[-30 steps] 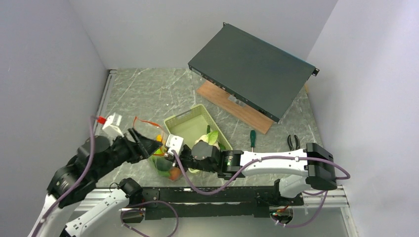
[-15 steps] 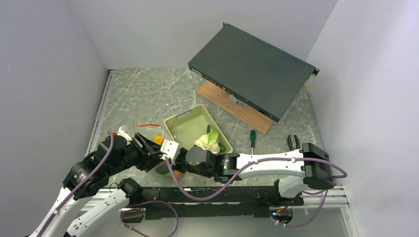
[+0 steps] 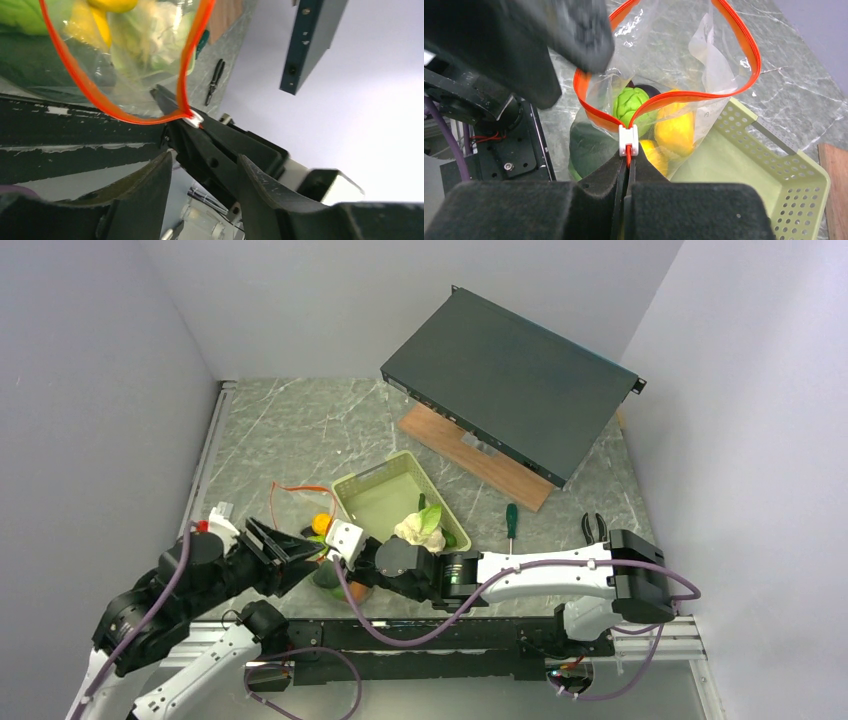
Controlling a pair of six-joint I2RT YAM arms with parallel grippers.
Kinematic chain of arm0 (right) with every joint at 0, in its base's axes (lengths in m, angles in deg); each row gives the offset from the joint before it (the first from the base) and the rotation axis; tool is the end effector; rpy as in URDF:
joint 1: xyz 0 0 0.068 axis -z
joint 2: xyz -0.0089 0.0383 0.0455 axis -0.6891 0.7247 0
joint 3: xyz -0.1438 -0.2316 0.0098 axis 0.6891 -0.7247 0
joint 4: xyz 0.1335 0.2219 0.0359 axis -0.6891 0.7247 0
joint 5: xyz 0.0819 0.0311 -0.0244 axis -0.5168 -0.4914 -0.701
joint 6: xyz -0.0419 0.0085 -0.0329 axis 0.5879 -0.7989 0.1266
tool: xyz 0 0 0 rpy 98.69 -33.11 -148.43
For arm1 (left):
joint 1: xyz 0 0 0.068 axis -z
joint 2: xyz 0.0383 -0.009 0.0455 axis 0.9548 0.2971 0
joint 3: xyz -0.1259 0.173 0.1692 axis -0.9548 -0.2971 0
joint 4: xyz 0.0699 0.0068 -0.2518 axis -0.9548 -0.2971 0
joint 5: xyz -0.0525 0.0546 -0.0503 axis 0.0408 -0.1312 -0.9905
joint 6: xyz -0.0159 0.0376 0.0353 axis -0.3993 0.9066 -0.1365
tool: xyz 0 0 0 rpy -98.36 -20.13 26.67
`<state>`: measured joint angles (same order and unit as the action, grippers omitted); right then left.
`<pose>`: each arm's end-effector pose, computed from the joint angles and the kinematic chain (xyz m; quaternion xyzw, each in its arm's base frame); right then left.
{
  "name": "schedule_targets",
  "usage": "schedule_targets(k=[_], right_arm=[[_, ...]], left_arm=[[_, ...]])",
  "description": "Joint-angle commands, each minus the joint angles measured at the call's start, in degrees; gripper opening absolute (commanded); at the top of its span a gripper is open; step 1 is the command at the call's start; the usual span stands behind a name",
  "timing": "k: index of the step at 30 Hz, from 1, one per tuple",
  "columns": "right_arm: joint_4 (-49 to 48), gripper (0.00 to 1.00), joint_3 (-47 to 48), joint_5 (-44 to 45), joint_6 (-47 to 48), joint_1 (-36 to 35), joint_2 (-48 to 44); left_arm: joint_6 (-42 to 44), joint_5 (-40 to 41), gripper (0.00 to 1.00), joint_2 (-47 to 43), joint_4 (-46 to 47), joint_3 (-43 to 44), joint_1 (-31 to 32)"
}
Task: Place the food in the zip-top bag and seal the zipper
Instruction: Zip the zipper food storage bag at the center of the board.
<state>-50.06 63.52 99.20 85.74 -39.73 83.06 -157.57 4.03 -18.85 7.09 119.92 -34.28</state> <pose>0.0525 0.3453 0.2991 -0.4837 0.6227 0.2638 0.5555 0.0202 -0.0181 0.3585 -0.3512 0.7730 -0.4809 0.2188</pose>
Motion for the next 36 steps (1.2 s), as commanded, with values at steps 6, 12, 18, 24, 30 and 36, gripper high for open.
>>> schedule_targets(k=[6,12,18,24,30,36], right_arm=[[-3.2,0.00,3.2,2.4,0.6,0.2,0.6],[-2.6,0.00,3.0,3.0,1.0,0.0,0.6],[-2.7,0.00,2.6,3.4,1.5,-0.6,0.3],[-2.5,0.00,2.8,3.2,1.9,-0.7,0.6],[-2.9,0.00,2.3,3.1,1.6,-0.9,0.1],[-2.7,0.00,2.4,3.3,1.7,-0.8,0.5]], left_arm=[[-16.5,-8.3,0.51,4.6,-0.7,-3.7,0.0],[-18.2,-8.0,0.49,5.5,-1.3,-4.8,0.0],[-23.6,-5.6,0.34,1.2,1.5,-9.6,0.0],[-22.1,-5.0,0.45,2.7,3.1,-8.7,0.0],[-19.3,-1.7,0.53,5.3,-2.3,-2.7,0.0],[-19.9,-0.6,0.53,4.2,-1.6,-1.3,0.0]])
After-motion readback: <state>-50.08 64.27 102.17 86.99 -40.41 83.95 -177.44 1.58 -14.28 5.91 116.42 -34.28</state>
